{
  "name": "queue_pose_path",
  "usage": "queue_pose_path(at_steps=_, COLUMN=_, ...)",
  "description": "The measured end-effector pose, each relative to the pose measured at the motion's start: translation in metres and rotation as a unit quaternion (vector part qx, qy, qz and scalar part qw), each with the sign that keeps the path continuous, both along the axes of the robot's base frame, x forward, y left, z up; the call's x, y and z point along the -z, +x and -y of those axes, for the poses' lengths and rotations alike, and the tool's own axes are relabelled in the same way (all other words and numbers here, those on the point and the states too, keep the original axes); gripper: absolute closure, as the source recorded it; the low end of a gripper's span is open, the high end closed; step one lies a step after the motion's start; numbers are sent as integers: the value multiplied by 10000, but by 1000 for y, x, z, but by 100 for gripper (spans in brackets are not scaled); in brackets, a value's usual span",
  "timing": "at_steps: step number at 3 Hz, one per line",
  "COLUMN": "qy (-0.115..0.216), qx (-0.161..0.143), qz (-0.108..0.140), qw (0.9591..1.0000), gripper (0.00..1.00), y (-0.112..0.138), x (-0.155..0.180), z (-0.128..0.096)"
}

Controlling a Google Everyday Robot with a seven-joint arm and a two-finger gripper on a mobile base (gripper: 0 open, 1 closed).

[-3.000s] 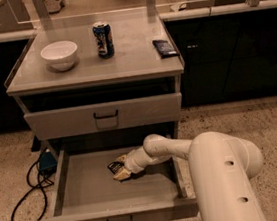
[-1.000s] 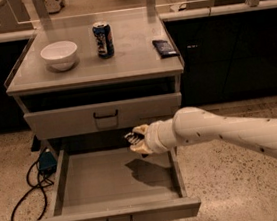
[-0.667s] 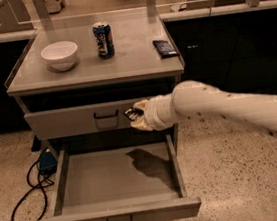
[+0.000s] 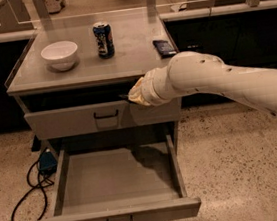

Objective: Pick rxbar chocolate from middle drawer and place on counter

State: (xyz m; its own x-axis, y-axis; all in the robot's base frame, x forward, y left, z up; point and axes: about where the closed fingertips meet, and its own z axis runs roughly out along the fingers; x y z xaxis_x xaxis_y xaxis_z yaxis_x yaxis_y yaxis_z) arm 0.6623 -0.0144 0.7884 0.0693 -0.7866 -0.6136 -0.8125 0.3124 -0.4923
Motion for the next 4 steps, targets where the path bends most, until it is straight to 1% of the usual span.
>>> queue_pose_path(at_steps=1, qy=-32, qx=150, qz=215, qw=9997, gripper=100, y=8, x=-26, z=9)
queue_pose_path(at_steps=2, qy=-230, qx=276, qz=749, qw=9965, gripper=100, y=30, x=-93, z=12)
queue_pose_path(at_steps=3, qy=-469, qx=354, qz=1305, qw=9897, gripper=100, y=57, x=-172, z=5)
queue_pose_path(at_steps=4, qy=-694, qx=512, qz=1429, qw=9860, gripper=100, y=101, x=-208, z=1)
